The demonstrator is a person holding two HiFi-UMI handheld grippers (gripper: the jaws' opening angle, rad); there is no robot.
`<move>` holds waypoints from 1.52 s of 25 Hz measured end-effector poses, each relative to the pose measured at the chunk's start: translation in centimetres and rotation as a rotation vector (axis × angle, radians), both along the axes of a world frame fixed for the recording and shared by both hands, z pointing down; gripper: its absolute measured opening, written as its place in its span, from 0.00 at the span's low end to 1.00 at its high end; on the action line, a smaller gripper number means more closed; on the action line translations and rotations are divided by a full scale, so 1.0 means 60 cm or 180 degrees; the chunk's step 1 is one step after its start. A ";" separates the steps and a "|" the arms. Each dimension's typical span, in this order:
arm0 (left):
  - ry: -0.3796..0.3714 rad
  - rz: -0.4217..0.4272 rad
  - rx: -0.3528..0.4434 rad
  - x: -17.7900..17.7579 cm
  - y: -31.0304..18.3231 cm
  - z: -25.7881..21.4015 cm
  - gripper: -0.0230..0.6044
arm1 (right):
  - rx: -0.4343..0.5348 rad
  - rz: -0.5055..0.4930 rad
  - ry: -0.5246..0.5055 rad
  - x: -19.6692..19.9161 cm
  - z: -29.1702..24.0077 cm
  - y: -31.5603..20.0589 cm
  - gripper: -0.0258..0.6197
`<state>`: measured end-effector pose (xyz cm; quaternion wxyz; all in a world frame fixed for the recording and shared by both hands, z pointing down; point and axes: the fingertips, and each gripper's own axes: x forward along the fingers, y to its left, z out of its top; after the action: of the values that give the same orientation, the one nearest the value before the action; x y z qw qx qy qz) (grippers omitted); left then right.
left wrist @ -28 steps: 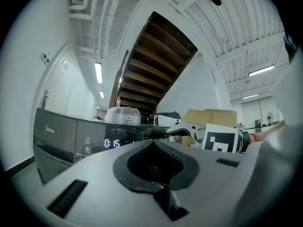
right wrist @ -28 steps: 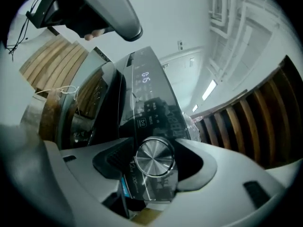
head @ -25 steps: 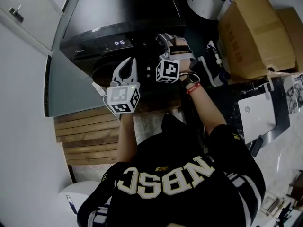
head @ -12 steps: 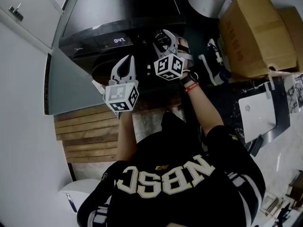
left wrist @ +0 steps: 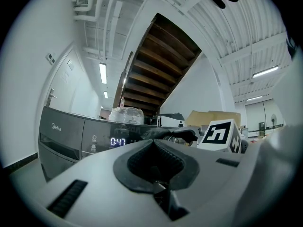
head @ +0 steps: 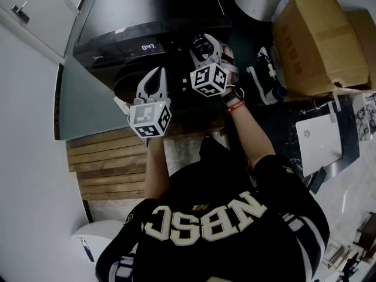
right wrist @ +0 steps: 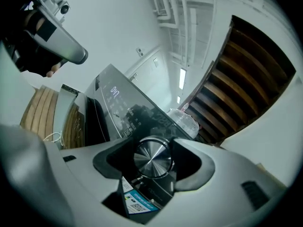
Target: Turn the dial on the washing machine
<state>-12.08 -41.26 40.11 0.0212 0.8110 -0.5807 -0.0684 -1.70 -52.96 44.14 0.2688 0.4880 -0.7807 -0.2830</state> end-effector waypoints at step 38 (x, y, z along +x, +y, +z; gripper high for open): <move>0.0052 -0.0035 0.0020 -0.011 0.003 -0.012 0.06 | -0.0906 0.0662 -0.3389 0.057 0.000 -0.030 0.46</move>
<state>-12.75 -41.09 39.37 0.0230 0.8073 -0.5847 -0.0769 1.74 -54.79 44.11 -0.0727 0.5969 -0.7869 0.1386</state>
